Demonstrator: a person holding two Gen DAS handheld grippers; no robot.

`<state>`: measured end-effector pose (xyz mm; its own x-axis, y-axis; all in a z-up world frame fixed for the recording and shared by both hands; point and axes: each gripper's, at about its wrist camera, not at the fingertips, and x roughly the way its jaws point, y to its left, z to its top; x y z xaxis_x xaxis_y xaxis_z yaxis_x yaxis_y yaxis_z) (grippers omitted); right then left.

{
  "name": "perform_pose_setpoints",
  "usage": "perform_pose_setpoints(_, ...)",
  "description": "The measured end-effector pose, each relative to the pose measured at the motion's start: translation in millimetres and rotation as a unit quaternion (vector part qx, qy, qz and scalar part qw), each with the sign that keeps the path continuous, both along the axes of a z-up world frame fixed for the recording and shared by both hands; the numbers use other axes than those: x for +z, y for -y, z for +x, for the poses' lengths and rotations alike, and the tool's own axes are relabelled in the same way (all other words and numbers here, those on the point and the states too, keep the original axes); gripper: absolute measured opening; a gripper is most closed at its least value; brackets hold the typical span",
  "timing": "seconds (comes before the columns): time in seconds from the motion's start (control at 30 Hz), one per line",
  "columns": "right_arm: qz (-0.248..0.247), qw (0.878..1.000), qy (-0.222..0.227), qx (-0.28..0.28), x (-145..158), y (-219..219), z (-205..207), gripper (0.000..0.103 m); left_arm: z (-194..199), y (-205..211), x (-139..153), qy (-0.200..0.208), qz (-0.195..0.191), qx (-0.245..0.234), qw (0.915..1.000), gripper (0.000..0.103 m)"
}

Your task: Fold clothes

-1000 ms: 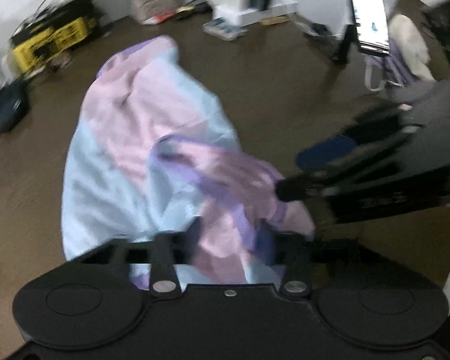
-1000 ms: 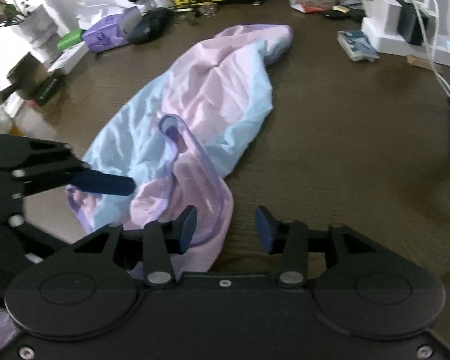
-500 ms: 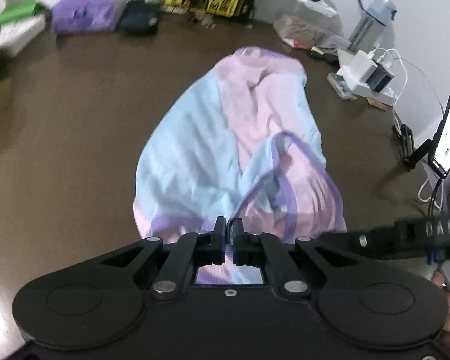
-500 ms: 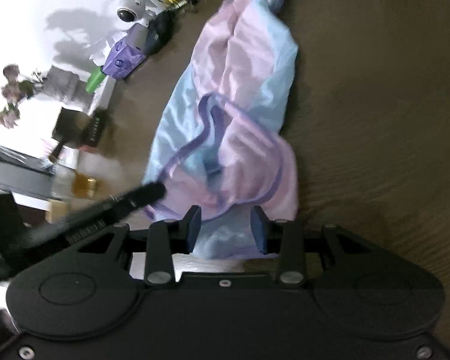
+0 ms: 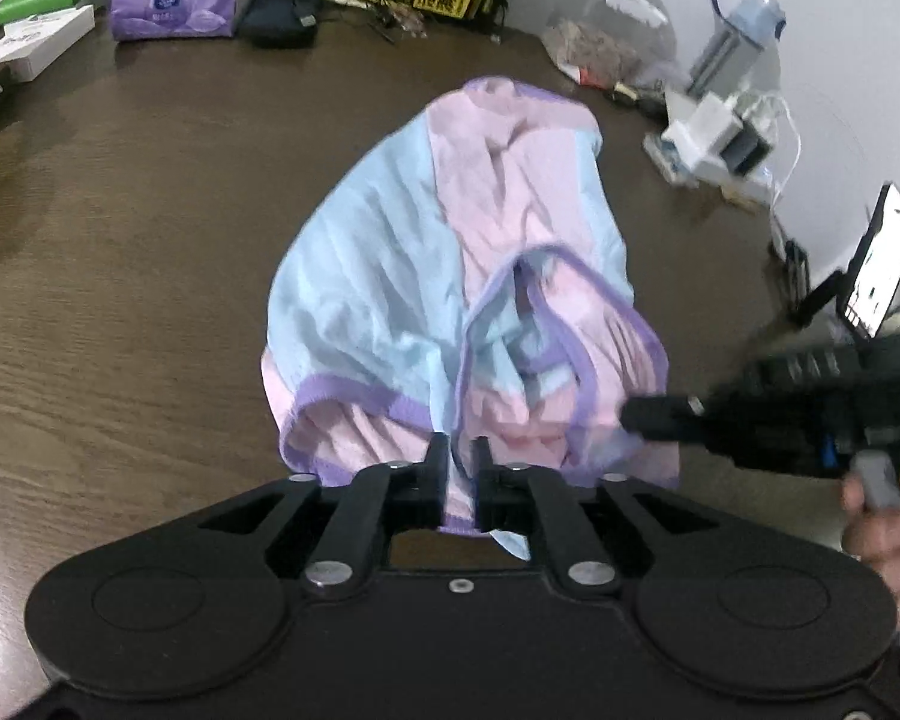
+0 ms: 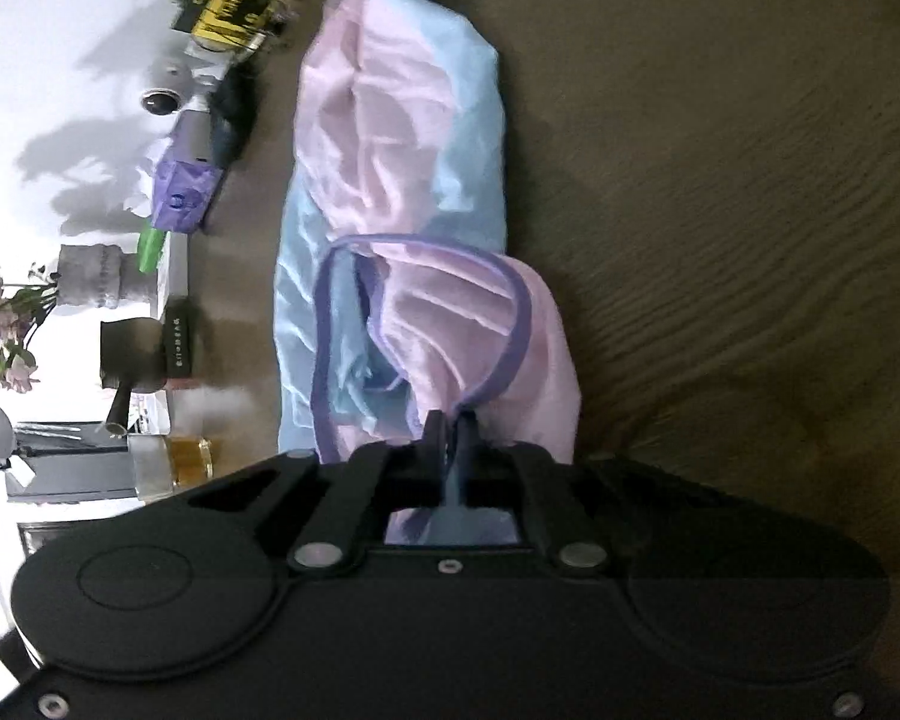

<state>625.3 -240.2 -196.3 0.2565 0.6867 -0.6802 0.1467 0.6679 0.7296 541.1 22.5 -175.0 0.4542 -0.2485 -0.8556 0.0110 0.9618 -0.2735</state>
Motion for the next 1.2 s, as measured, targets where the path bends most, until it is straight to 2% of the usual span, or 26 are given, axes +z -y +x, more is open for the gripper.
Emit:
perform_pose_setpoints(0.03,-0.014,1.0,0.015,0.009,6.2,1.2,-4.0,0.004,2.7,1.7,2.6,0.004,0.01,-0.008,0.9999,0.053)
perform_pose_setpoints(0.07,-0.027,0.999,0.03,0.018,12.3,2.3,-7.9,0.004,7.0,5.4,6.6,0.014,0.028,-0.025,0.9992,0.055)
perform_pose_setpoints(0.17,-0.031,0.998,0.04,0.029,16.1,7.4,-12.5,0.004,21.6,12.8,12.1,0.029,0.056,-0.07,0.9956,0.055)
perform_pose_setpoints(0.4,-0.028,0.997,0.055,0.04,19.2,7.1,-17.5,0.004,67.2,27.8,0.9,-0.022,0.06,-0.142,0.9878,0.054)
perform_pose_setpoints(0.47,-0.029,0.997,0.061,0.045,20.9,6.0,-18.5,0.004,75.2,28.8,-8.3,-0.043,0.061,-0.148,0.9861,0.05)
perform_pose_setpoints(0.5,-0.027,0.997,0.062,0.046,21.3,6.9,-19.2,0.004,77.3,28.3,-12.1,-0.051,0.058,-0.152,0.9853,0.035)
perform_pose_setpoints(0.53,-0.027,0.997,0.062,0.047,21.1,6.9,-19.4,0.004,79.4,27.9,-15.9,-0.058,0.055,-0.156,0.9845,0.015)
perform_pose_setpoints(0.63,-0.027,0.996,0.065,0.049,21.4,7.3,-20.4,0.004,80.2,28.8,-21.2,-0.067,0.046,-0.174,0.9815,0.005)
perform_pose_setpoints(0.77,-0.027,0.996,0.062,0.05,18.4,10.2,-21.6,0.004,72.7,35.9,-8.4,-0.039,0.063,-0.193,0.9783,0.004)
perform_pose_setpoints(0.93,-0.033,0.997,0.055,0.051,11.7,13.1,-23.5,0.004,60.1,31.7,6.6,-0.012,0.066,-0.177,0.9819,0.003)
perform_pose_setpoints(1.0,-0.035,0.997,0.053,0.051,10.5,12.9,-24.3,0.004,58.2,24.6,11.3,-0.008,0.056,-0.158,0.9859,0.002)
perform_pose_setpoints(1.13,-0.052,0.995,0.061,0.052,14.1,13.8,-25.5,0.004,60.1,10.0,13.8,-0.026,0.018,-0.133,0.9907,0.002)
perform_pose_setpoints(1.2,-0.063,0.994,0.075,0.055,20.3,13.7,-25.0,0.004,59.5,7.2,16.3,-0.019,0.028,-0.132,0.9907,0.002)
